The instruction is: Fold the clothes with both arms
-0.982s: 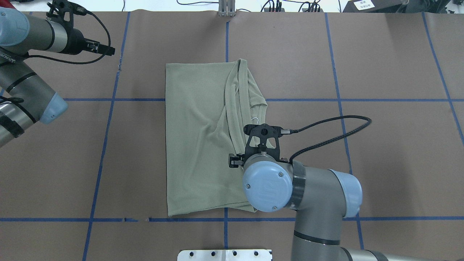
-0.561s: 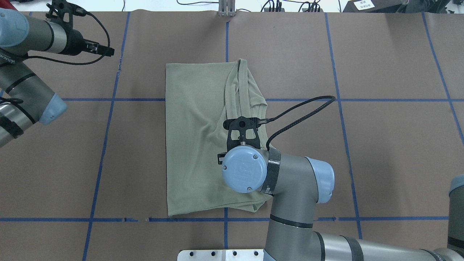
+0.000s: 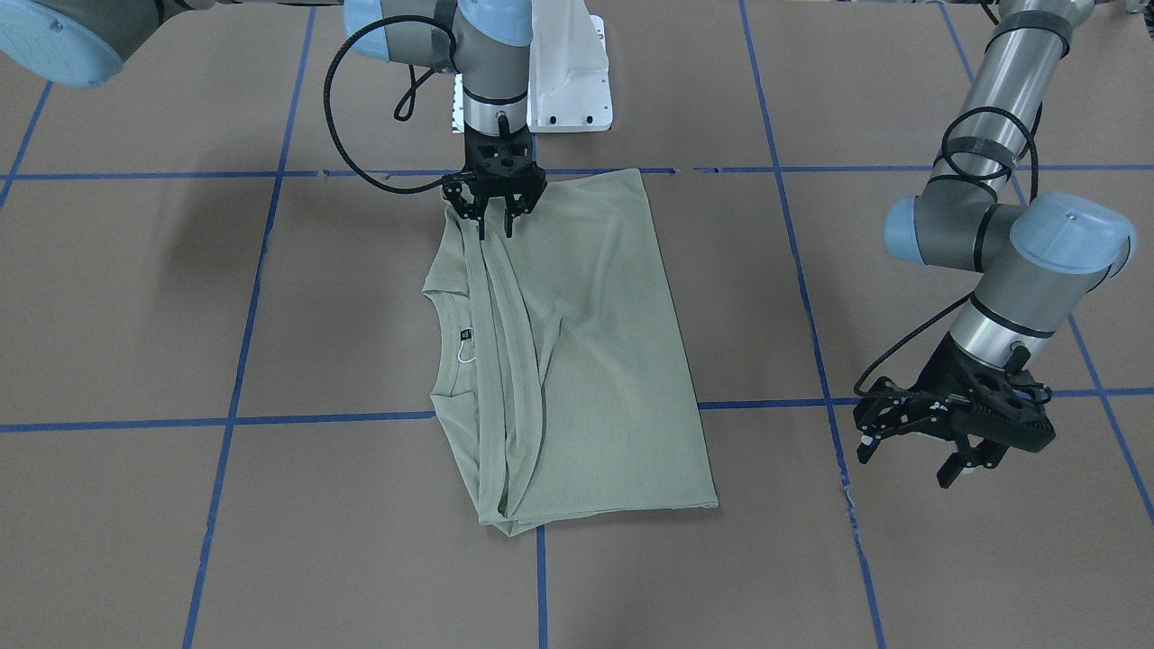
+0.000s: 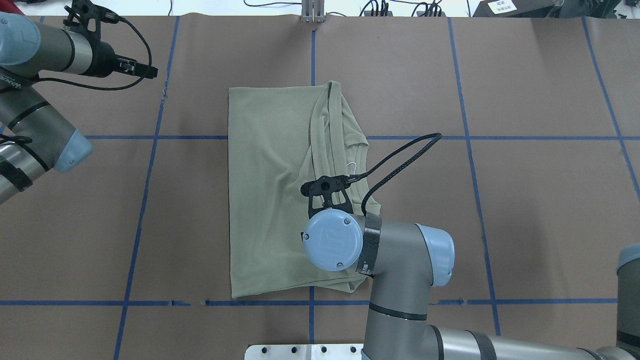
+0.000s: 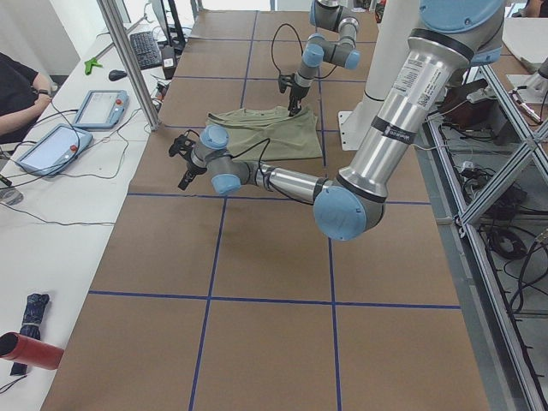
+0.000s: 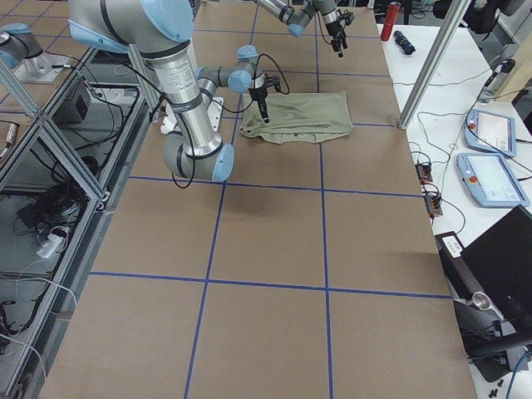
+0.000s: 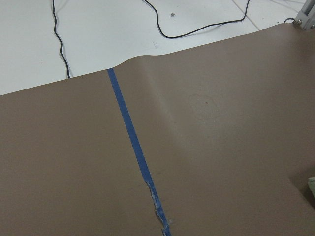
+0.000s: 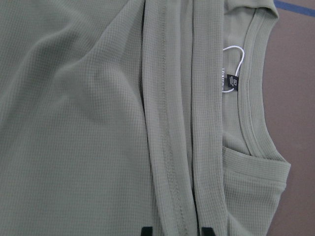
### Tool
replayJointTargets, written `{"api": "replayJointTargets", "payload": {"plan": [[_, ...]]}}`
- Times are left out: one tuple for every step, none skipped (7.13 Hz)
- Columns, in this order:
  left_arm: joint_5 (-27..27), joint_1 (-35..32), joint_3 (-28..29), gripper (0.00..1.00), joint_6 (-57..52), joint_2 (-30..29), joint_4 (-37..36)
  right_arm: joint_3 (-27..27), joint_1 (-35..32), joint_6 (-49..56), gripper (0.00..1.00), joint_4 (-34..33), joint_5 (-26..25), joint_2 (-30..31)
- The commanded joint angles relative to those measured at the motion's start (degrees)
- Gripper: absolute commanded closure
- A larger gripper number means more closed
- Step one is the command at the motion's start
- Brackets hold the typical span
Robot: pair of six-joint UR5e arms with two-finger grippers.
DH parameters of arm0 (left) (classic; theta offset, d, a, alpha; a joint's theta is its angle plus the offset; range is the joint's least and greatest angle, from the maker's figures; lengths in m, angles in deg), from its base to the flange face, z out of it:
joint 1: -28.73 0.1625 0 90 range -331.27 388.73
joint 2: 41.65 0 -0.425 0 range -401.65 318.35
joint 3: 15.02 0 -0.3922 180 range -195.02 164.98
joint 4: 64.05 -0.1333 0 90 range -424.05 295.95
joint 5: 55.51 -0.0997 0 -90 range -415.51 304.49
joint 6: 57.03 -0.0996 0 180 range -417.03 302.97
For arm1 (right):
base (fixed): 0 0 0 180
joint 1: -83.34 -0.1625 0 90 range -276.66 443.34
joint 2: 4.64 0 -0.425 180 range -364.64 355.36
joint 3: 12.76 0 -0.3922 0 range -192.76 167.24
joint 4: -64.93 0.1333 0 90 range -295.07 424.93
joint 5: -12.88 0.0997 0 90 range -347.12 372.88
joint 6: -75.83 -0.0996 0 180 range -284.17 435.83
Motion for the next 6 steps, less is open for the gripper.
{"api": "replayJointTargets", "payload": {"plan": [[0.0, 0.03, 0.15, 0.0, 0.0, 0.06, 0.09, -0.05, 0.38, 0.36, 0.57, -0.01, 0.1, 0.24], [0.0, 0.03, 0.15, 0.0, 0.0, 0.06, 0.0, -0.05, 0.29, 0.36, 0.73, -0.09, 0.1, 0.24], [0.0, 0.03, 0.15, 0.0, 0.0, 0.06, 0.0, -0.05, 0.29, 0.36, 0.86, -0.18, 0.01, 0.42], [0.0, 0.03, 0.15, 0.0, 0.0, 0.06, 0.0, 0.04, 0.29, 0.36, 0.86, -0.18, 0.01, 0.51], [0.0, 0.03, 0.15, 0.0, 0.0, 0.06, 0.09, -0.05, 0.29, 0.36, 0.85, -0.09, 0.1, 0.68], [0.0, 0.03, 0.15, 0.0, 0.0, 0.06, 0.0, -0.05, 0.29, 0.36, 0.82, -0.09, 0.1, 0.68]]}}
